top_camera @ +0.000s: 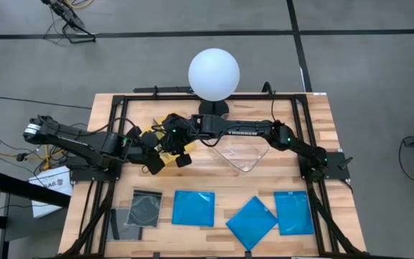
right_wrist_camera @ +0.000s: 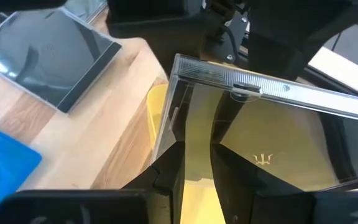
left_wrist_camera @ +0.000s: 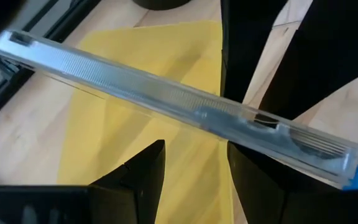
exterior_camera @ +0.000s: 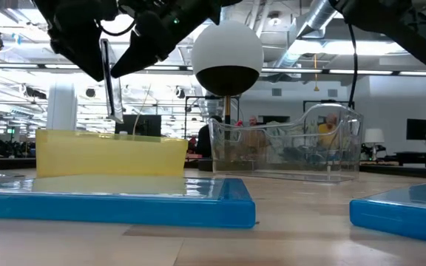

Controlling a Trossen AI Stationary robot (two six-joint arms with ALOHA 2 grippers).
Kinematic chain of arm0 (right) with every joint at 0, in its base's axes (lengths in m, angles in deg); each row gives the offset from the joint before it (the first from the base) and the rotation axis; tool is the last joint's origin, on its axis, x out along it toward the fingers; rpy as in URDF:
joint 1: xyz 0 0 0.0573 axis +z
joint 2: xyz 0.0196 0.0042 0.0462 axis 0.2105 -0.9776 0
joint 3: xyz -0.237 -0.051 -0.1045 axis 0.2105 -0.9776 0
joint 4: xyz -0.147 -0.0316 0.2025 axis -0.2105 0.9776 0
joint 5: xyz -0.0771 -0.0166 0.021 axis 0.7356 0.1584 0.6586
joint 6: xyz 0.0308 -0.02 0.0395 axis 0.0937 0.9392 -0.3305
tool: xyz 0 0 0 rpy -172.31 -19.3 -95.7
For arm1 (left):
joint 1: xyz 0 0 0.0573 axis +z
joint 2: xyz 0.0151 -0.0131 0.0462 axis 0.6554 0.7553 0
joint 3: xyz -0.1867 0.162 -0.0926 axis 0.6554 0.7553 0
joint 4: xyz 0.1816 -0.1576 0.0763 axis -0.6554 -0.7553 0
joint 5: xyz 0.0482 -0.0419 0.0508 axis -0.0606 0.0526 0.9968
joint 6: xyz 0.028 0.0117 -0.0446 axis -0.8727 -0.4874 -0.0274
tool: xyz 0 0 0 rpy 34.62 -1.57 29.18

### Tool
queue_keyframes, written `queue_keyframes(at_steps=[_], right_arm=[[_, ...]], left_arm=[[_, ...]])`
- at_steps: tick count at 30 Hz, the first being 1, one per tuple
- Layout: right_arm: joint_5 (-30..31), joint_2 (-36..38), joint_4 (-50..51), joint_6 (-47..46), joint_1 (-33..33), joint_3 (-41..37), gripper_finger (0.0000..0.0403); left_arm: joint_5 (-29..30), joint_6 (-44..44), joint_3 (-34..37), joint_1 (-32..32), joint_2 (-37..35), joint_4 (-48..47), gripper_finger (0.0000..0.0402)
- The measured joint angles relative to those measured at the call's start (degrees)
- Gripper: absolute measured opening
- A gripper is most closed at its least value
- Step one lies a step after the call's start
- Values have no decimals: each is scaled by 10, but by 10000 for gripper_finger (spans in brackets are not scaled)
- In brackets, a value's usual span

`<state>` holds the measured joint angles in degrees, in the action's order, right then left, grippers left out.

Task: Pick & place jewel cases by type
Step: Put the right black CD case into the yellow bin

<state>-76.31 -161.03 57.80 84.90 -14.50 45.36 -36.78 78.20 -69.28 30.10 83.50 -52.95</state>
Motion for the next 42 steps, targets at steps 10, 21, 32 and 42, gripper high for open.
queue_keyframes(at_steps=[10,21,32,42], right_arm=[[-11,-2,-8,22,-8,0,75],[-14,-8,-50,23,-13,-13,75],[-24,-45,-90,21,-12,-12,75],[-26,-70,-109,13,-12,-11,75]], left_arm=[[17,40,0,0,0,-4,174],[33,127,30,1,-2,-5,174],[27,201,70,-8,0,-6,174],[17,282,108,-16,1,8,174]])
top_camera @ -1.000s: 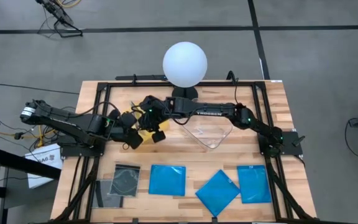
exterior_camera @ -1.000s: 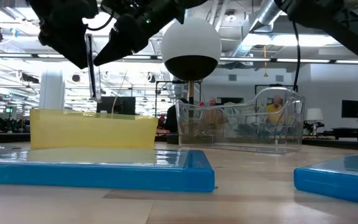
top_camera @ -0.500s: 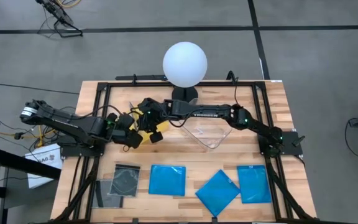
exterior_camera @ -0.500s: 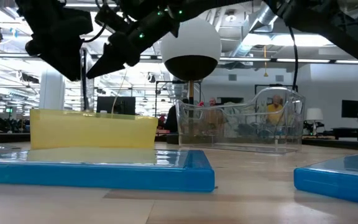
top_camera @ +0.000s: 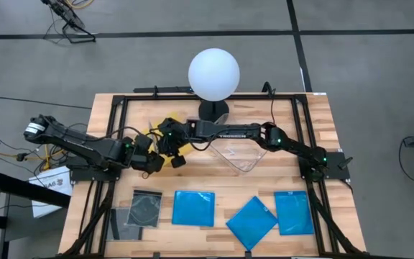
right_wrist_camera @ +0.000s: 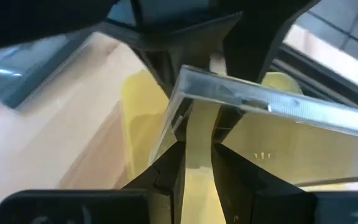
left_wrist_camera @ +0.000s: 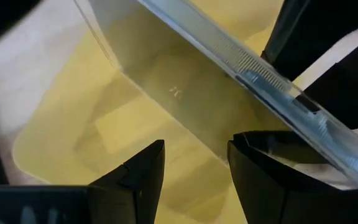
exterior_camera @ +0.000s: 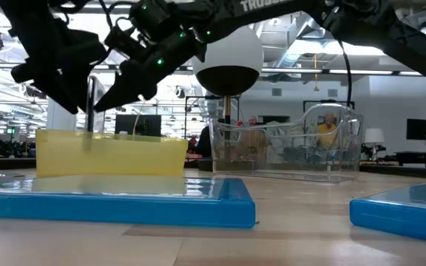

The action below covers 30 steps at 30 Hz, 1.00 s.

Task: Pick & place jewel cases by type
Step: Put the right black CD case into the yellow bin

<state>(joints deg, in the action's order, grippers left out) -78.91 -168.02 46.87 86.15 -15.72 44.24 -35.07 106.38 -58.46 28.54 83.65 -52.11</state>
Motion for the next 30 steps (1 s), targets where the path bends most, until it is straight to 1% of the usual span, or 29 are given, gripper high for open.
queue_keyframes(at_steps=[20,30], right_arm=[[0,-7,29,-28,3,0,75],[46,-6,49,-27,2,1,75]], left_arm=[[-36,1,-3,-2,-2,12,174],[-48,-15,-3,-1,-2,13,174]])
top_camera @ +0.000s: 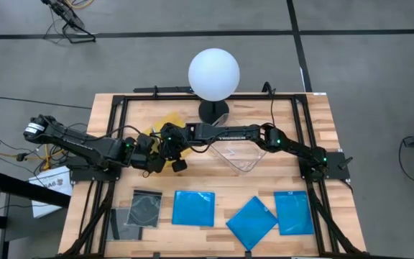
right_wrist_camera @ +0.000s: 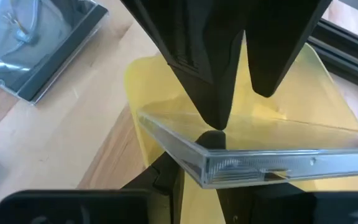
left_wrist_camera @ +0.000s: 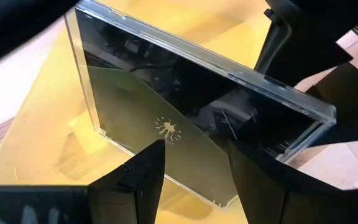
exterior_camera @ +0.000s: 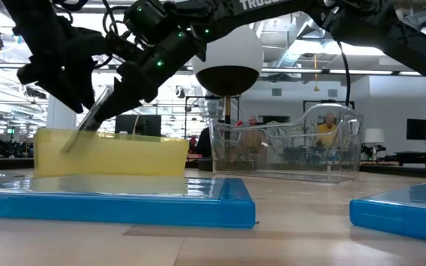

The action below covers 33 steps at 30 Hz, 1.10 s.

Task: Pick & place jewel cases by type
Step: Put the right black CD case into the yellow bin

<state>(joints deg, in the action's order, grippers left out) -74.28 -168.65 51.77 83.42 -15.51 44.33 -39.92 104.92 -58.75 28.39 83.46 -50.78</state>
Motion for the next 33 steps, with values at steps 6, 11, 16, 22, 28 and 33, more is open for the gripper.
queue_keyframes(at_steps=[6,11,16,22,28,33], right_arm=[[72,0,29,0,-3,0,75],[127,0,68,0,-4,0,75],[153,0,91,-11,-8,0,75],[176,0,101,-44,-16,0,75],[180,19,123,-90,-13,8,75],[180,71,162,-124,2,9,75]], left_arm=[[-10,-14,0,0,0,3,174],[-10,-22,0,0,0,1,174],[-10,-27,0,0,0,0,174],[-9,-39,0,0,0,2,174],[-20,-98,-14,-1,0,11,174],[-43,-150,-41,-13,0,11,174]])
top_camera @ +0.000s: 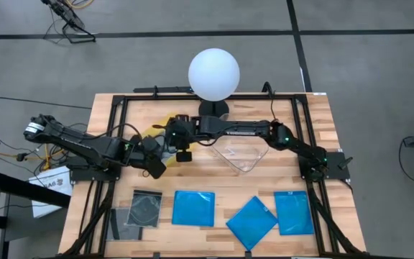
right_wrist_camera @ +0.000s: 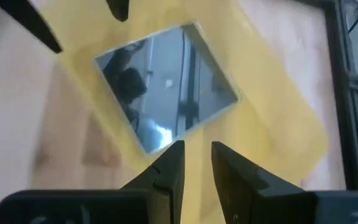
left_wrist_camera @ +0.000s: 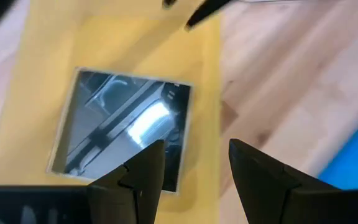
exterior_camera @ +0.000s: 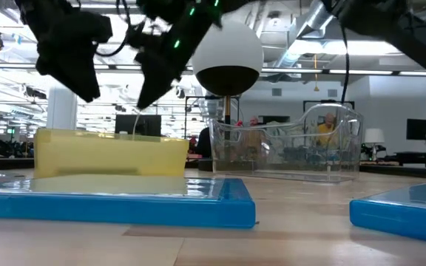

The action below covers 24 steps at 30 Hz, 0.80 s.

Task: Pick & place jewel cases by type
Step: Put the right black CD case into the yellow bin

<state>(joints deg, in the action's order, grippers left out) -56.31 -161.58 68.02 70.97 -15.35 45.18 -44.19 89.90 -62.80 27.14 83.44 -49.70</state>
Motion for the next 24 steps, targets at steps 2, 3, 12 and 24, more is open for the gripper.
queue_keyframes(at_steps=[2,3,12,24], right_arm=[[-2,17,16,-19,7,0,75],[-2,26,35,-30,11,0,75],[-27,61,134,-92,69,0,75],[-51,59,66,-190,179,-52,75]], left_arm=[[-1,-11,-8,-12,0,0,174],[-4,-15,-11,-18,0,0,174],[-66,-12,-14,-87,0,-1,174],[-77,122,-14,-224,0,-70,174]])
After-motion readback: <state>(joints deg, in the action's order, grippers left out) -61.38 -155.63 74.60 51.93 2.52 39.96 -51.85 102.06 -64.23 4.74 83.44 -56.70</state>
